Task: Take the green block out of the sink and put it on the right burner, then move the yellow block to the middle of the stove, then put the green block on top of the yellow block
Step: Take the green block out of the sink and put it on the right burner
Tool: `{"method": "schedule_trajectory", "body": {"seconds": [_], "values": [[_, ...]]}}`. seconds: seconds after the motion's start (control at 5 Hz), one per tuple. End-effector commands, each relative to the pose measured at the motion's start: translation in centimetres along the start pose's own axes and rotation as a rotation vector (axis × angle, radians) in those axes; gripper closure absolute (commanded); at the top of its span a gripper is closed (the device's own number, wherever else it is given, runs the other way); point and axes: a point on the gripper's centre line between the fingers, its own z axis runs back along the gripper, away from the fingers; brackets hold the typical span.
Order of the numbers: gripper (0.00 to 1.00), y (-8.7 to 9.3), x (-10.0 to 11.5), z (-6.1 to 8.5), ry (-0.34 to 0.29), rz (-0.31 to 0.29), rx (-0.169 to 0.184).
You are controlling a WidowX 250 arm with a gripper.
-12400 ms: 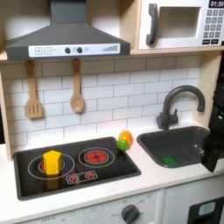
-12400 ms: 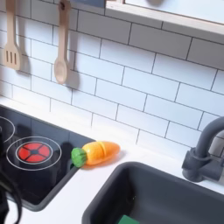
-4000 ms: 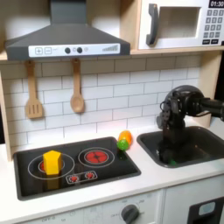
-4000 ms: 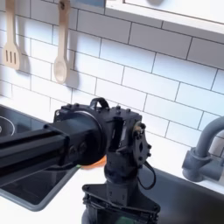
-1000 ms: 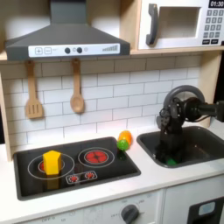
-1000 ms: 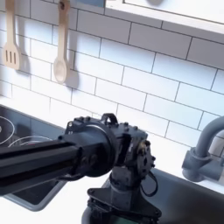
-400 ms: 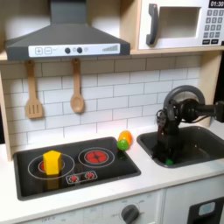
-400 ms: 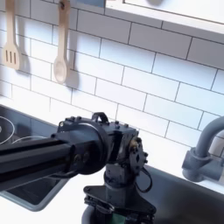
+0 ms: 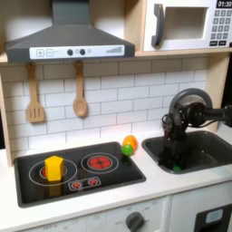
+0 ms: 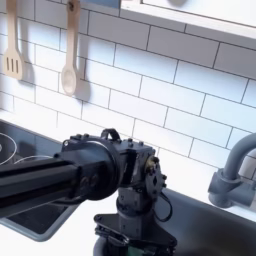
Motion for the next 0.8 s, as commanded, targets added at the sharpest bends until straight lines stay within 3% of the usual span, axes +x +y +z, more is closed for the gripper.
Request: {"method": "schedule_trajectory", "body": {"seconds": [0.0, 0.6], "values": [[1.00, -0.87, -0.55, 0.40, 0.028, 0.003, -0.035], [1.00, -1.37, -0.46, 0.94, 0.042, 0.025, -0.074]]}}
